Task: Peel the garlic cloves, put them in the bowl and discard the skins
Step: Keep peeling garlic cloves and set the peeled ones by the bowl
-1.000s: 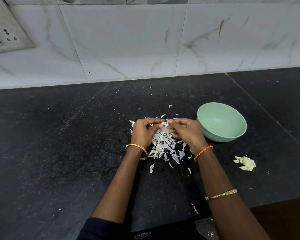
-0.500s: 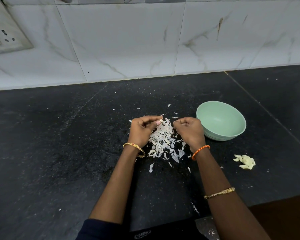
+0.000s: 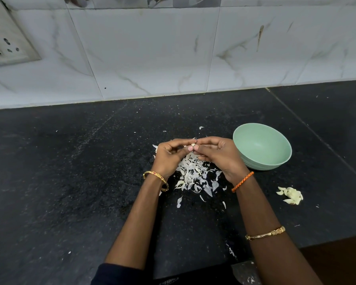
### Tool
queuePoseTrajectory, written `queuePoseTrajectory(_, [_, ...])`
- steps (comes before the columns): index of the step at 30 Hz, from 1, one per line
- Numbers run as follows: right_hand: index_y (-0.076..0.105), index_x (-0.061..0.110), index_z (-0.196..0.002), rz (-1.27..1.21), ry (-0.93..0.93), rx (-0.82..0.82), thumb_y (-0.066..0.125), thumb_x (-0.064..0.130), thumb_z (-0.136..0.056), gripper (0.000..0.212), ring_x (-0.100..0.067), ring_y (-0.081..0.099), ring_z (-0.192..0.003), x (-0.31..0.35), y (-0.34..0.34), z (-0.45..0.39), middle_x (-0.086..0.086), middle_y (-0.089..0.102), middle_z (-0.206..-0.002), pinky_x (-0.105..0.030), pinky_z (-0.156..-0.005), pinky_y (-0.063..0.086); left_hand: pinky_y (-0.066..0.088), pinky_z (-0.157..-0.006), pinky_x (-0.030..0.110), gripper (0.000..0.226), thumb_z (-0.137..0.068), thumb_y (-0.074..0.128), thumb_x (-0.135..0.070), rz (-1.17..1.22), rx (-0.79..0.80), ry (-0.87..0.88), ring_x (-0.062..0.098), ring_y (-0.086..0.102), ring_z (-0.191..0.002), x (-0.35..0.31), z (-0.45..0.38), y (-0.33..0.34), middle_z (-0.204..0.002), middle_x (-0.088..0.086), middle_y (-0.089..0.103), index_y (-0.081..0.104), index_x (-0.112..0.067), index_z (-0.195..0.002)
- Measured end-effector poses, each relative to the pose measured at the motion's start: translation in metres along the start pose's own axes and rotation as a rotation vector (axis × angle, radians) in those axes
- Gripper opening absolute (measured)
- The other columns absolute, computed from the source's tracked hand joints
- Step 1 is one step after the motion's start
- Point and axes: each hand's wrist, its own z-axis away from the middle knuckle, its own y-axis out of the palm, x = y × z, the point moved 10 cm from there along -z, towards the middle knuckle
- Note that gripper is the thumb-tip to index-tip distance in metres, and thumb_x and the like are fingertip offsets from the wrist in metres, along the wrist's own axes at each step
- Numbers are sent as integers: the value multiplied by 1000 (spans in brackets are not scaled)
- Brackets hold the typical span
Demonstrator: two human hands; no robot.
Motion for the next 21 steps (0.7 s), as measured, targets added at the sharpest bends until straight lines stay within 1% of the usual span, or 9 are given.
queuePoseTrajectory(3, [71,10,-91,-7,-54,9,72,2,-81,13,-12,70,-74,5,1,1,-7,73,-78,-20,-70,58,49,-65,9,34,-80,66,8,82,-26,-31,-3,66,-72,0,0,-2,-86,-2,71,64,-3,-112])
queuePoseTrajectory(5, [72,10,-90,-36,-72,15,71,1,-81,13,-13,70,-75,6,2,1,-5,73,-78,-20,-70,58,46,-57,6,36,-79,68,8,133,-53,-59,-3,66,-67,0,1,-4,-81,-4,71,63,-2,-113])
queuePoseTrajectory(6, [72,11,-89,-38,-80,9,71,1,-81,13,-12,70,-77,6,1,1,-4,74,-80,-20,-70,57,45,-56,6,38,-78,69,7,146,-61,-66,-3,65,-65,0,1,-5,-79,-4,72,62,-2,-115])
queuePoseTrajectory(9, [73,14,-88,-8,-112,-12,73,4,-81,12,-8,68,-79,7,-2,1,0,74,-86,-19,-69,56,50,-70,12,41,-79,71,3,153,-65,-79,2,69,-75,2,1,-3,-75,-6,74,60,-8,-117])
queuePoseTrajectory(10, [73,14,-87,-5,-127,-14,73,4,-80,13,-7,69,-80,8,-3,1,1,74,-86,-20,-69,56,50,-72,13,42,-79,71,2,143,-64,-88,3,69,-75,3,1,-2,-73,-7,74,58,-10,-117])
queuePoseTrajectory(14, [73,11,-86,7,-166,-29,73,-1,-78,14,-9,69,-77,11,-4,1,1,74,-83,-21,-68,55,51,-68,17,47,-80,70,3,100,-100,-101,4,67,-66,3,0,-2,-67,-7,72,49,-12,-119])
queuePoseTrajectory(16, [73,11,-86,13,-169,-30,74,-1,-77,14,-12,70,-77,10,-5,1,-1,74,-82,-22,-69,57,51,-65,22,51,-78,72,2,65,-127,-89,8,61,-60,1,1,-2,-66,-7,71,44,-15,-118])
queuePoseTrajectory(19, [72,8,-89,26,-174,-28,74,1,-77,14,-14,70,-77,10,-6,2,-6,73,-83,-24,-71,57,40,-52,26,54,-74,76,-5,6,-158,-64,8,42,-45,-2,1,-3,-69,-7,71,41,-21,-113])
queuePoseTrajectory(21, [72,7,-90,19,-173,-40,74,1,-78,14,-15,70,-77,10,-6,3,-9,73,-85,-23,-70,57,35,-49,27,53,-73,77,-9,-14,-173,-51,10,36,-45,-5,2,-4,-71,-6,71,39,-26,-106])
